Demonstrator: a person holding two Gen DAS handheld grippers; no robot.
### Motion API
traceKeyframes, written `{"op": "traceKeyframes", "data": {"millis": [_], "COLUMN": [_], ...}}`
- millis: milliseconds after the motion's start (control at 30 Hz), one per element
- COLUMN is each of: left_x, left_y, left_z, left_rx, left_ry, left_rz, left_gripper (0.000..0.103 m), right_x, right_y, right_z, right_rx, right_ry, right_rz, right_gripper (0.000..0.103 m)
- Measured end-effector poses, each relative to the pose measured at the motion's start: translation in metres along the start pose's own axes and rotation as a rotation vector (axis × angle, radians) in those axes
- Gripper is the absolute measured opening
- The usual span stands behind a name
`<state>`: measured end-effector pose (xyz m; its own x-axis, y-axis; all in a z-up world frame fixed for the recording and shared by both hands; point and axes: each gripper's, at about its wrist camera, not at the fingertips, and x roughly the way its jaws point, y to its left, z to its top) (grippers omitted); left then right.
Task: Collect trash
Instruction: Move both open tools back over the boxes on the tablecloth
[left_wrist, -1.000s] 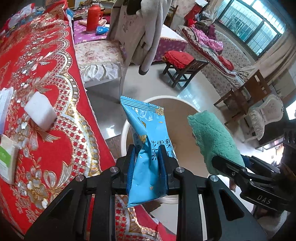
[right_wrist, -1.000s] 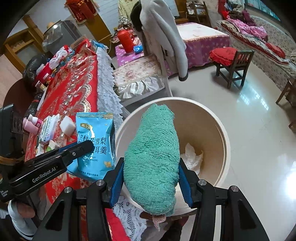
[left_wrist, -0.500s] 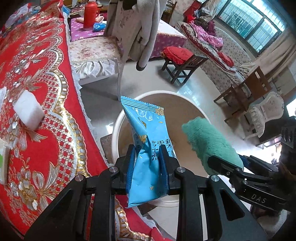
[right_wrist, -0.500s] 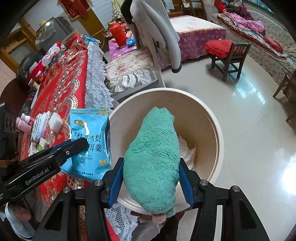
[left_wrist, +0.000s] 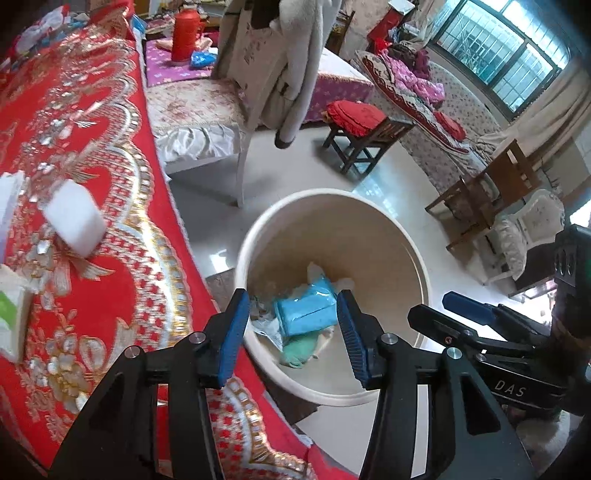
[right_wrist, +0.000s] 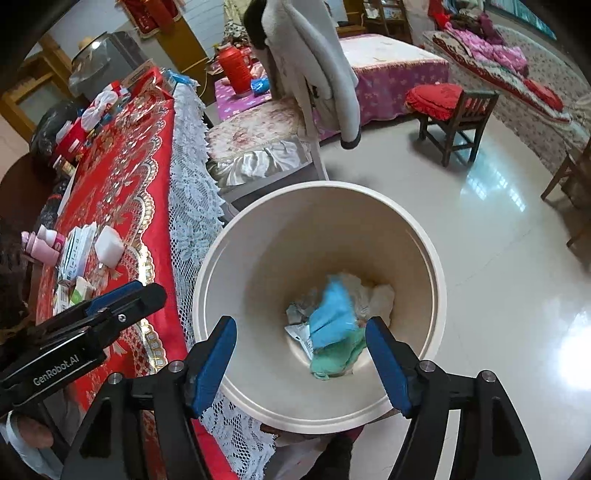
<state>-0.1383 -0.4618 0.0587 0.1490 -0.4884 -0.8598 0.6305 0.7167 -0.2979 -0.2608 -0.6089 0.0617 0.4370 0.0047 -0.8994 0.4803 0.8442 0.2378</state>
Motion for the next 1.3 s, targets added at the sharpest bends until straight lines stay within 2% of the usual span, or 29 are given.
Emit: {"op": "traceKeyframes", "data": {"millis": [300, 567, 867, 1100, 1300], "left_x": [-0.034, -0.068, -0.115, -0.146, -0.161], "left_y": [0.028, 0.068, 0.139, 0.212, 0.27], "left_z": [-0.008, -0.019, -0.041, -0.065, -0.082], "left_rx": [-0.032, -0.077, -0.189, -0.332, -0.444], "left_ry": [-0.086, -0.153, -0.204, -0.216, -0.203], "left_rz": [0.068, 0.143, 0.24, 0.313, 0.343], "left_gripper": [0.047, 0.047, 0.047, 0.047, 0.047], "right_x": [-0.003, 0.002, 0.01, 0.031, 0.054], "right_y": [0.04, 0.094, 0.176, 0.229, 0.268], "right_z": [0.009, 0.011, 0.009, 0.005, -0.007], "right_rx": [-0.076, -0.182, -0.345, -0.382, -0.452], "right_ry": [-0.034, -0.063, -0.092, -0.008, 0.018], "right_rz": [-0.017, 0.018, 0.065, 0.155, 0.122], "right_gripper": [0.07, 0.07, 0.07, 0.07, 0.07]}}
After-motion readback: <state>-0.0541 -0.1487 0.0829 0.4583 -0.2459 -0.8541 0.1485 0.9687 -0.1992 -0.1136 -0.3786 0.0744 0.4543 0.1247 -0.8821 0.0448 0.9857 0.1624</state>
